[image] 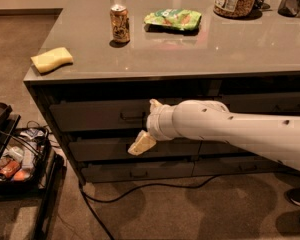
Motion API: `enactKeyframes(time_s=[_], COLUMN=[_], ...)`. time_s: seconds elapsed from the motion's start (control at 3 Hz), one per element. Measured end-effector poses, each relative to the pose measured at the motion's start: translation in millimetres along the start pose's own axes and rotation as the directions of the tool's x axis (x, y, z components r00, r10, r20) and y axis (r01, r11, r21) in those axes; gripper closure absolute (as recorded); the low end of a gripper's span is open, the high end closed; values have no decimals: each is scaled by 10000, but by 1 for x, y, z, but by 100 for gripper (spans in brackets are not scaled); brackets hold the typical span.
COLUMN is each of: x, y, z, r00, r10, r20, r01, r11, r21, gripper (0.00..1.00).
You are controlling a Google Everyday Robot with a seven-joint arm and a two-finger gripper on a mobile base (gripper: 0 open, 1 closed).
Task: Open top drawer
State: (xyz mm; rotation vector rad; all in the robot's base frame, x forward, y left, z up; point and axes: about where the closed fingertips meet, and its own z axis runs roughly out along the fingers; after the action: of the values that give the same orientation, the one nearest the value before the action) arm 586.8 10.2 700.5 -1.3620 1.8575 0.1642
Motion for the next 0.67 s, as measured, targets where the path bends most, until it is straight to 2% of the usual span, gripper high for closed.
enactKeyframes(time_s=[0.33, 0.67], x=[-3, -6], y=[-24, -32], z=[16, 21], r00=[9974, 9963], r10=[-448, -610], r20=[-572, -612], r01=[482, 649], r11=[9971, 9958], r21=[594, 639], gripper=[0, 0])
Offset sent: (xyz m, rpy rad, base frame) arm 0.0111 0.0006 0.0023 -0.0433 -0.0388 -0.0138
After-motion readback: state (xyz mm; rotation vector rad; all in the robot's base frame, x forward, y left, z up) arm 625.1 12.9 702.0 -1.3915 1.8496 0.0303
